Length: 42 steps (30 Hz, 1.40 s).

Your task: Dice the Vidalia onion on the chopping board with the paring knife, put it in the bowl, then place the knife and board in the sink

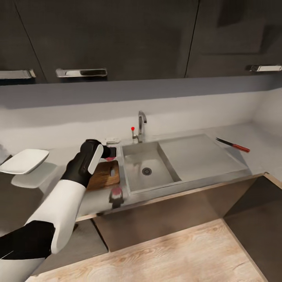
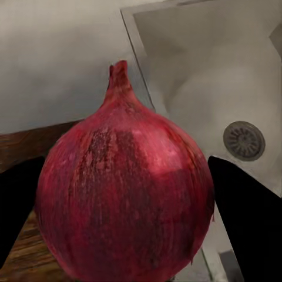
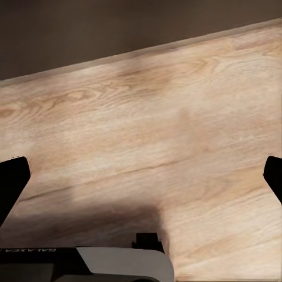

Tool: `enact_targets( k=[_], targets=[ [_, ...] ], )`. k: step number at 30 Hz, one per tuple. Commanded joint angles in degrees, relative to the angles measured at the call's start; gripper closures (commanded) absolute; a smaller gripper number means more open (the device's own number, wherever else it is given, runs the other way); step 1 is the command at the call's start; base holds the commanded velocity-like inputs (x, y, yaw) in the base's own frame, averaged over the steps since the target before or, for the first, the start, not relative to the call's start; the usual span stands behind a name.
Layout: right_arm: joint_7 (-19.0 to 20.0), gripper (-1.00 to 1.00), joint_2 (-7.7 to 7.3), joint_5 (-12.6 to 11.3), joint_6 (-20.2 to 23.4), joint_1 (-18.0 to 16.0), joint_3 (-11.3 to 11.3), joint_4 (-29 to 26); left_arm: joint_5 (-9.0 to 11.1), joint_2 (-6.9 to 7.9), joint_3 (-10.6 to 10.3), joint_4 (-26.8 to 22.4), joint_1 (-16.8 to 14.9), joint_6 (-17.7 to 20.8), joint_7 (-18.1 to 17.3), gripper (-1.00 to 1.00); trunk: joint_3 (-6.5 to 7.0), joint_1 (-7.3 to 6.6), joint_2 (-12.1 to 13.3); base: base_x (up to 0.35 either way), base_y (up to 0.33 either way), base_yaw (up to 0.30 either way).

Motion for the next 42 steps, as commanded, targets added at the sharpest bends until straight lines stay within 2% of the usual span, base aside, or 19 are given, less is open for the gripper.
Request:
enact_targets(
  k=[1, 16, 24, 29, 33, 36, 42],
  targets=[
    [-0.17, -1.00, 0.01, 0.60, -0.17, -0.03, -0.47, 0.03, 0.59, 0.00, -0.09, 0.25, -0.06, 0.13, 0.57, 1.00, -0.07, 0.01, -0.11, -0.176, 0.002, 0.215],
    [-0.18, -1.00, 0.01, 0.60, -0.17, -0.03, -0.47, 0.03, 0.57, -0.14, -0.16, 2.33, -0.06, -0.02, 0.58, 1.00, 0.00, 0.01, -0.11, -0.022, 0.000, 0.272],
    [-0.18, -1.00, 0.02, 0.60, -0.17, -0.03, -0.47, 0.03, 0.50, -0.32, -0.25, 5.95, -0.06, -0.32, 0.52, 1.00, 0.00, 0.01, -0.11, 0.000, 0.000, 0.269],
    [-0.12, -1.00, 0.01, 0.60, -0.17, -0.03, -0.47, 0.03, 0.55, -0.53, -0.42, 6.65, -0.06, -0.37, 0.49, 1.00, 0.00, 0.01, -0.11, 0.000, 0.000, 0.077],
    [-0.11, -1.00, 0.03, 0.60, -0.17, -0.03, -0.47, 0.03, 0.58, -0.59, -1.41, 6.75, -0.06, -0.38, 0.47, 1.00, 0.00, 0.01, -0.11, 0.012, -0.002, 0.008],
    [-0.11, -1.00, 0.02, 0.60, -0.17, -0.03, -0.47, 0.03, 0.59, -0.83, -2.21, 6.77, -0.06, -0.38, 0.48, 1.00, 0.00, 0.01, -0.11, 0.147, -0.129, 0.001],
    [-0.12, -1.00, 0.01, 0.60, -0.17, -0.03, -0.47, 0.03, 0.59, -0.96, -2.36, 7.36, -0.06, -0.38, 0.49, 1.00, 0.00, 0.01, -0.11, 0.187, -0.180, 0.000]
  ],
)
